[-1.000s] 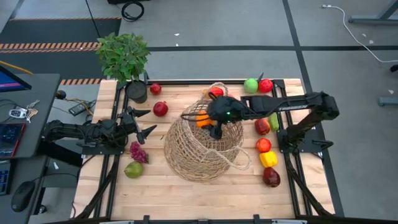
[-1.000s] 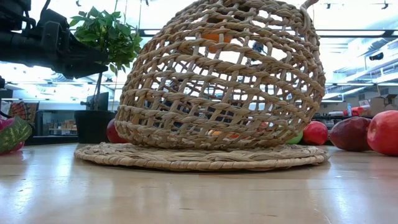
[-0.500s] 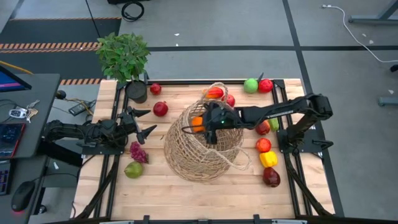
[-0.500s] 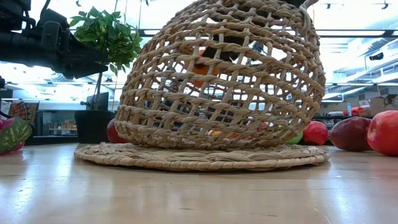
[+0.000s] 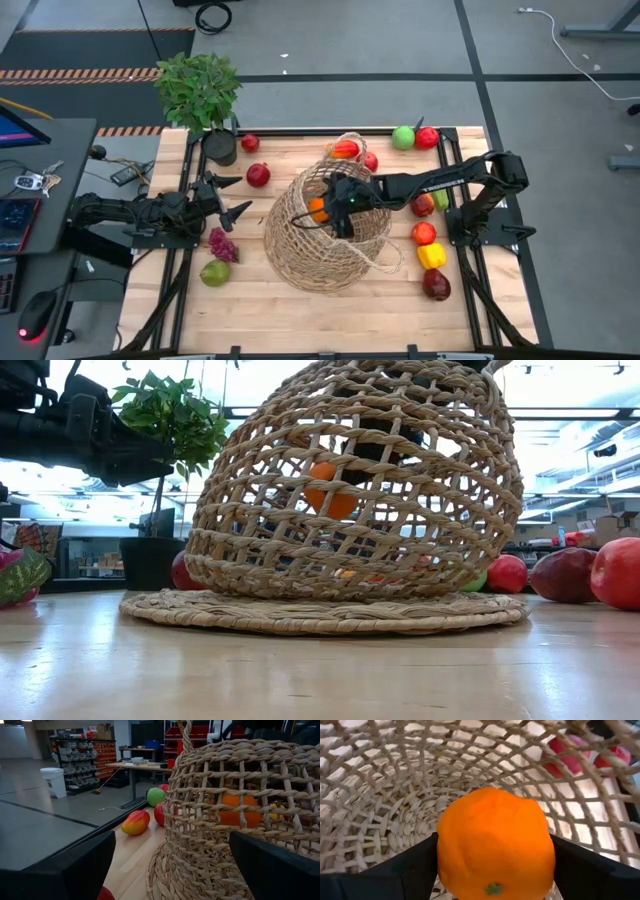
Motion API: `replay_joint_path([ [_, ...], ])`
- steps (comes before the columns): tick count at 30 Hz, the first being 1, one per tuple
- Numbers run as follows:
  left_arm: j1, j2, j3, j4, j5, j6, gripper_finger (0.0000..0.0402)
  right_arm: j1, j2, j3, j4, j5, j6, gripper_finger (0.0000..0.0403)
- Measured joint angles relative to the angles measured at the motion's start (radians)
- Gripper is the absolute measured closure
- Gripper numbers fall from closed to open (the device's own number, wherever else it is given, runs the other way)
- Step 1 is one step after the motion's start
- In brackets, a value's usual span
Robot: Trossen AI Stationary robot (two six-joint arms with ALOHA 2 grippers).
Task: Build produce basket
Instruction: Put the orange into the brown basket, then put the red pomegranate into the brown basket
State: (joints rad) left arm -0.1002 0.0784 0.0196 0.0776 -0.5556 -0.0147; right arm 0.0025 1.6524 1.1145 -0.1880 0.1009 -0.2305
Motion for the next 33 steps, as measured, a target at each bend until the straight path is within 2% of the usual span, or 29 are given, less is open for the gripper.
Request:
replay_joint_path([
  [6,0.000,0.000,0.000,0.001,0.000,0.000,0.0004,-0.008,0.000,-0.024,0.023,-0.056,0.067,0.0063],
  [12,0.000,0.000,0.000,0.000,0.000,0.000,0.0004,-0.024,0.000,-0.088,0.052,-0.125,0.219,0.0052],
  [19,0.000,0.000,0.000,0.000,0.000,0.000,0.0004,-0.046,0.000,-0.100,0.069,-0.201,0.310,0.0010],
  [22,0.000,0.000,0.000,0.000,0.000,0.000,0.0004,-0.054,0.000,-0.097,0.084,-0.215,0.325,0.0008],
  [27,0.000,0.000,0.000,0.000,0.000,0.000,0.0004,-0.054,-0.004,-0.022,0.032,-0.220,0.309,0.0006],
  [33,0.000,0.000,0.000,0.000,0.000,0.000,0.0004,-0.054,-0.037,0.143,-0.102,-0.220,0.307,0.0007],
])
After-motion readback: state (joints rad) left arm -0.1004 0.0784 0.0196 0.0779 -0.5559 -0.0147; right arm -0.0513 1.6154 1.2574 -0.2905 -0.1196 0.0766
